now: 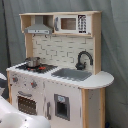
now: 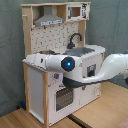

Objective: Play with the kitchen

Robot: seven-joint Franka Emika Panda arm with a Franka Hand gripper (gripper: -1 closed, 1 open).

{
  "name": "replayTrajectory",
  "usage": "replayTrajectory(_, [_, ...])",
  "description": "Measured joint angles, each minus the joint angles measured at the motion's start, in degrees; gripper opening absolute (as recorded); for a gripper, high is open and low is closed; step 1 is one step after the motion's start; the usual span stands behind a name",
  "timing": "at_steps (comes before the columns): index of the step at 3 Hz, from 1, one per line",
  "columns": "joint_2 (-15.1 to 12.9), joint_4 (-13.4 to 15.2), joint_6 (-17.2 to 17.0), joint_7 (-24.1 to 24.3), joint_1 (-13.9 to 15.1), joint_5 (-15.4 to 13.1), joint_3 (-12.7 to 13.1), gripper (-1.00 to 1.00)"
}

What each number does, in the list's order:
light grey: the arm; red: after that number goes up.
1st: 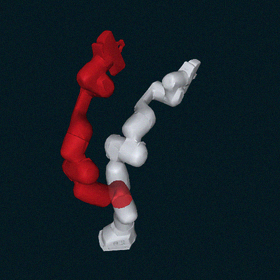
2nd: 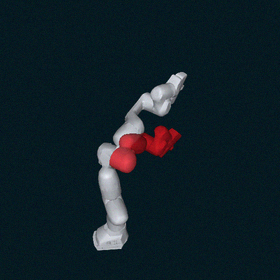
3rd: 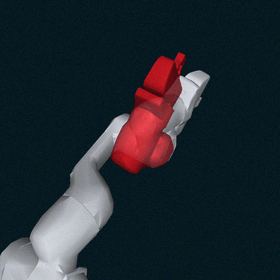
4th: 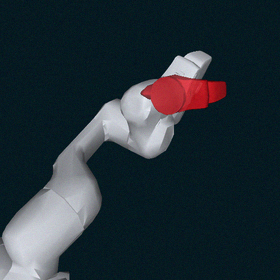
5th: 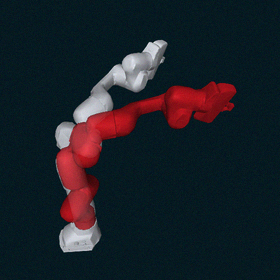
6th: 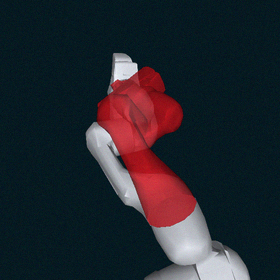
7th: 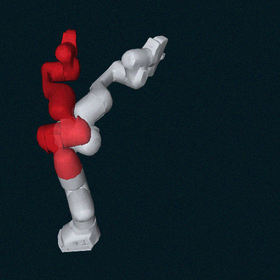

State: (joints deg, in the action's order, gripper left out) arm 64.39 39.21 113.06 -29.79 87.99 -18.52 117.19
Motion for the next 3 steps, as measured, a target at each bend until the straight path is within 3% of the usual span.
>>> replayTrajectory(3, [1.57,6.51,17.11,-6.24,2.24,-0.69,-0.15,1.00])
